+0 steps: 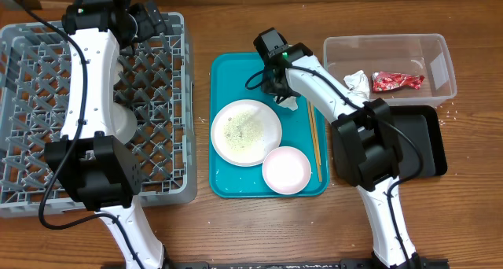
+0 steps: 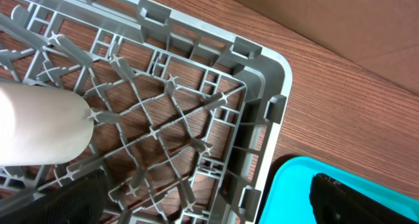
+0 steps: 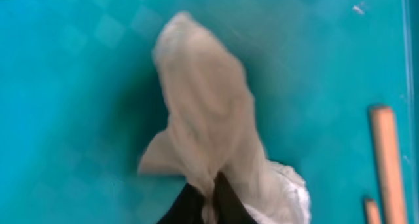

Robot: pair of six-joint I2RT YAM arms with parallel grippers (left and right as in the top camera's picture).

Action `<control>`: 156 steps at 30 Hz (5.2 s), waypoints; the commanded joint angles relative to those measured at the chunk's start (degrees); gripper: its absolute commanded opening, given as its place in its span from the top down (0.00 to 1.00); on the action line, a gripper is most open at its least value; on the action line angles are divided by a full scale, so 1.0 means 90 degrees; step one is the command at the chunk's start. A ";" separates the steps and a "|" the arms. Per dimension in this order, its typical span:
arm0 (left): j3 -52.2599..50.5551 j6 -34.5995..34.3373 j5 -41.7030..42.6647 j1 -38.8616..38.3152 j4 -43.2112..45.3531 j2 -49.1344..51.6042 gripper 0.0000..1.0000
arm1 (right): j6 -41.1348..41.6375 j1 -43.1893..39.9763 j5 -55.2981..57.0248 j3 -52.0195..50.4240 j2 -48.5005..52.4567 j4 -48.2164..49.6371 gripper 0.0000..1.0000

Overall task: Sort waste into correct bins and load items into the dishwasher
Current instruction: 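Carry the remaining tissue to the clear bin and park the right arm, then move the left gripper over the pink bowl on the tray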

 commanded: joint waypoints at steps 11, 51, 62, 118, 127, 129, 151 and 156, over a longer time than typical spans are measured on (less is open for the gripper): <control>0.0078 -0.0107 -0.0044 0.0017 0.0019 -0.0095 0.00 | 0.0515 -0.0724 0.1341 0.3786 -0.0209 -0.2482 0.96; 0.0078 -0.0107 -0.0044 0.0017 0.0019 -0.0095 0.00 | -0.0869 -0.1732 -0.2319 0.3942 -0.0199 -0.3344 0.00; 0.0078 -0.0107 -0.0044 0.0017 0.0019 -0.0095 0.00 | 0.0301 -0.2637 -0.2305 0.4296 -0.0270 -0.3106 0.00; 0.0070 -0.0104 -0.1690 -0.3988 -0.1166 0.0457 0.22 | 0.0639 -0.4010 -0.2322 0.4364 -0.0274 -0.3130 0.00; 0.0080 0.0090 -0.1411 -0.3827 -0.1608 0.0294 0.51 | 0.0639 -0.4010 -0.2322 0.4364 -0.0274 -0.3130 0.00; 0.0083 0.0143 -0.1389 -0.3830 -0.1702 0.0148 0.51 | 0.0639 -0.4010 -0.2322 0.4364 -0.0274 -0.3130 0.00; -0.1139 0.1770 0.0335 -0.5795 -0.2375 -0.0260 0.30 | 0.0641 -0.4010 -0.2322 0.4364 -0.0274 -0.3130 0.00; -0.1841 0.2509 0.0342 -0.6025 -0.2268 -0.0260 0.27 | 0.0639 -0.4010 -0.2322 0.4364 -0.0274 -0.3130 0.00</control>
